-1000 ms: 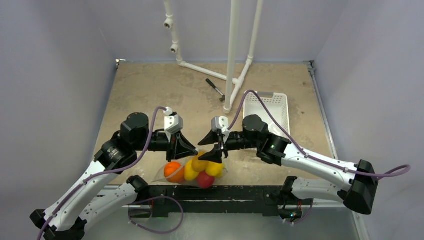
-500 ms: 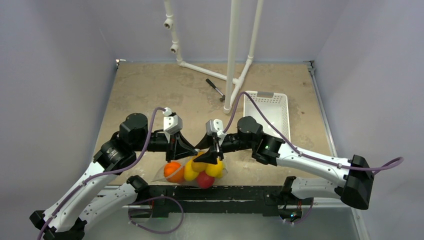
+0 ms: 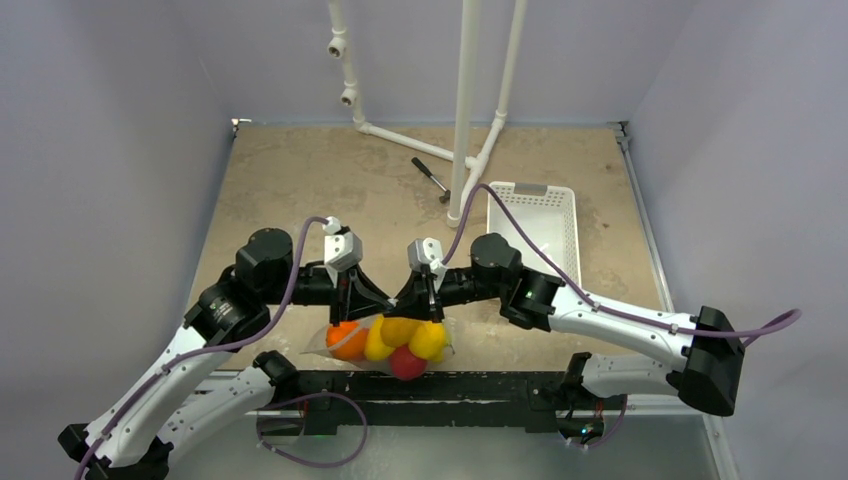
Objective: Place the food in the zip-top bag and seal the zipper
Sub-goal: Zip the zipper food storage bag at the center of the board.
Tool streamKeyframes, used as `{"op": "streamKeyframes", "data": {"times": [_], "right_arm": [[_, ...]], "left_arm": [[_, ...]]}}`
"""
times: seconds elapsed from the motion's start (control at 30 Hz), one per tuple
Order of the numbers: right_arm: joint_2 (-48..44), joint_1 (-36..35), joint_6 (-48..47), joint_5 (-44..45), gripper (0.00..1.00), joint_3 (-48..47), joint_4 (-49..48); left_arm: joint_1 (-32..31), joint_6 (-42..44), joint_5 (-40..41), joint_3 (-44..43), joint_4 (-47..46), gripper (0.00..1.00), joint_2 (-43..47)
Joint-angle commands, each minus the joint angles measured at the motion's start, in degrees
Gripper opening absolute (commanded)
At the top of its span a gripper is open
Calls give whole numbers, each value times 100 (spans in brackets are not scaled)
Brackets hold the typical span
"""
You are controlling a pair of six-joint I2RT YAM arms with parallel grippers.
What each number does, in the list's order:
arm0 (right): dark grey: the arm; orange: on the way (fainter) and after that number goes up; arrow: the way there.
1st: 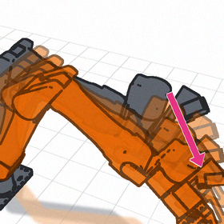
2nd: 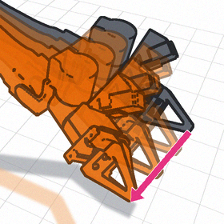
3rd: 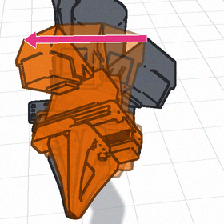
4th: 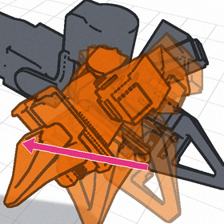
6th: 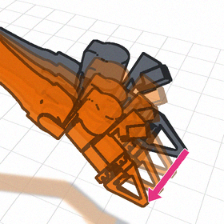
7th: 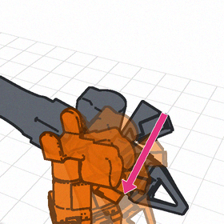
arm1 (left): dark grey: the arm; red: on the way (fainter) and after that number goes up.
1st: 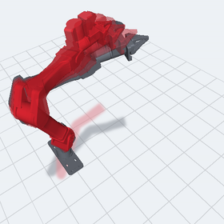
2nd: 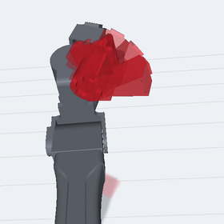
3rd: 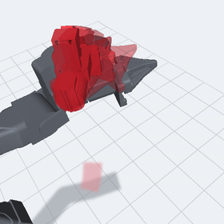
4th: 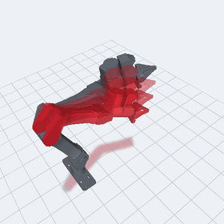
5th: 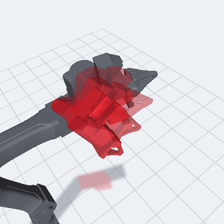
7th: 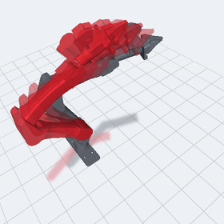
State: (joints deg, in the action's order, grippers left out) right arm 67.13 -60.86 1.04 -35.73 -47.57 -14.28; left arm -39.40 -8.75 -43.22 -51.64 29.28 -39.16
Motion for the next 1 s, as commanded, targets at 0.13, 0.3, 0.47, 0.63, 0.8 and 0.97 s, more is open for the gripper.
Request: {"op": "streamKeyframes", "data": {"times": [0.13,0.3,0.47,0.63,0.8,0.97], "right_arm": [[-178,-22,87,193,0,-51,-554],[-385,-22,216,518,0,45,-720],[-793,-22,412,988,0,281,-957],[-1047,-21,548,1481,0,389,-942],[-1165,-20,616,1660,0,409,-846],[-1114,-22,466,1419,0,274,-465]], "left_arm": [[-7,76,-53,-72,-101,0,101],[0,57,7,-78,-63,0,93],[-3,22,103,-77,-55,0,18],[-3,-12,309,-85,-36,0,-70],[-6,-54,396,-97,-31,0,-183],[1,-48,192,-90,-137,0,-198]]}}
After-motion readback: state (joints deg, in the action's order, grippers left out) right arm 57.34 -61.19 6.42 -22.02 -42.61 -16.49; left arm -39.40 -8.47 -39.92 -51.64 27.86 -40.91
